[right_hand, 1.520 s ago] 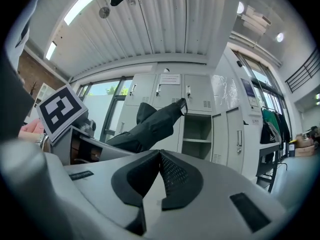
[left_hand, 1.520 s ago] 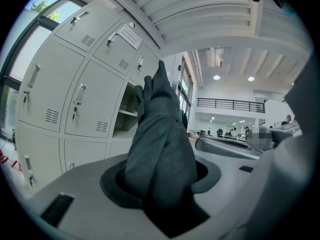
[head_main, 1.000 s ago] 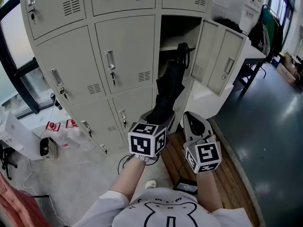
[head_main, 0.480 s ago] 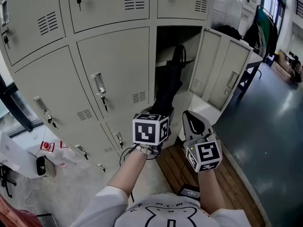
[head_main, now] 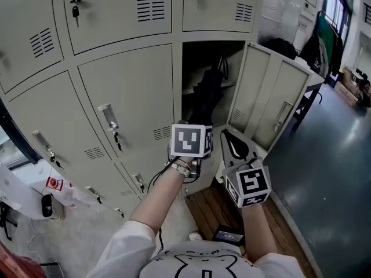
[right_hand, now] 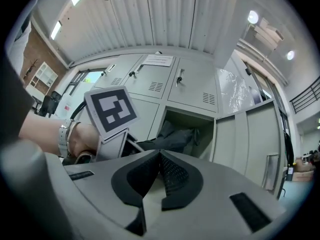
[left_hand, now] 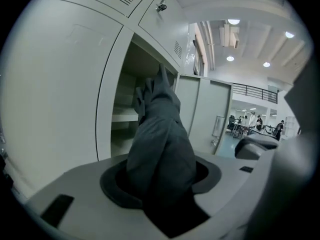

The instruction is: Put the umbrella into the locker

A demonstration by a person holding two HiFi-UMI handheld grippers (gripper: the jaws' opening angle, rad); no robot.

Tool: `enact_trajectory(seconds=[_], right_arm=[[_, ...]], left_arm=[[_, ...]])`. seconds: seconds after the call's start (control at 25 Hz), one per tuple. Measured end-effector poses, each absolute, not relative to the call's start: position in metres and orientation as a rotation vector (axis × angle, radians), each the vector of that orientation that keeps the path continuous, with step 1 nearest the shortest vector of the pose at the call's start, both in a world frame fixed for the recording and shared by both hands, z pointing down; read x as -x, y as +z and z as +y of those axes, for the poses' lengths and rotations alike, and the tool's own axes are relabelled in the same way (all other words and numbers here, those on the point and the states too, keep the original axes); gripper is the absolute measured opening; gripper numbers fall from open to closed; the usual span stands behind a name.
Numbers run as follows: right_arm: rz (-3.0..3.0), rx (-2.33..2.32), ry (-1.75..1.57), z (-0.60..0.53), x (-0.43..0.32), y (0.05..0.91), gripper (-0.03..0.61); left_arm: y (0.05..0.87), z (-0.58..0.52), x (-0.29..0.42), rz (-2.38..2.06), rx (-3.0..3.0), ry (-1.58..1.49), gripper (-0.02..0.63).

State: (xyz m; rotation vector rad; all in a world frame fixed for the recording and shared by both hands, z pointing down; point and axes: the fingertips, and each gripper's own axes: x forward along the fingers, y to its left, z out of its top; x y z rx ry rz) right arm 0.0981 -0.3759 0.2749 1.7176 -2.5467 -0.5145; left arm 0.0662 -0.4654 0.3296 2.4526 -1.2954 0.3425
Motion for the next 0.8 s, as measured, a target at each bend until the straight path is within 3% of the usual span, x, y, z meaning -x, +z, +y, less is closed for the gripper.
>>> enact_trajectory(seconds=[0.8], right_arm=[[-2.689, -1.711, -0.404, -0.448, -0.162, 0.279, 0.012]], left_arm=[[0.307, -0.607, -0.104, -1.515, -2.155, 0.659, 0.242]])
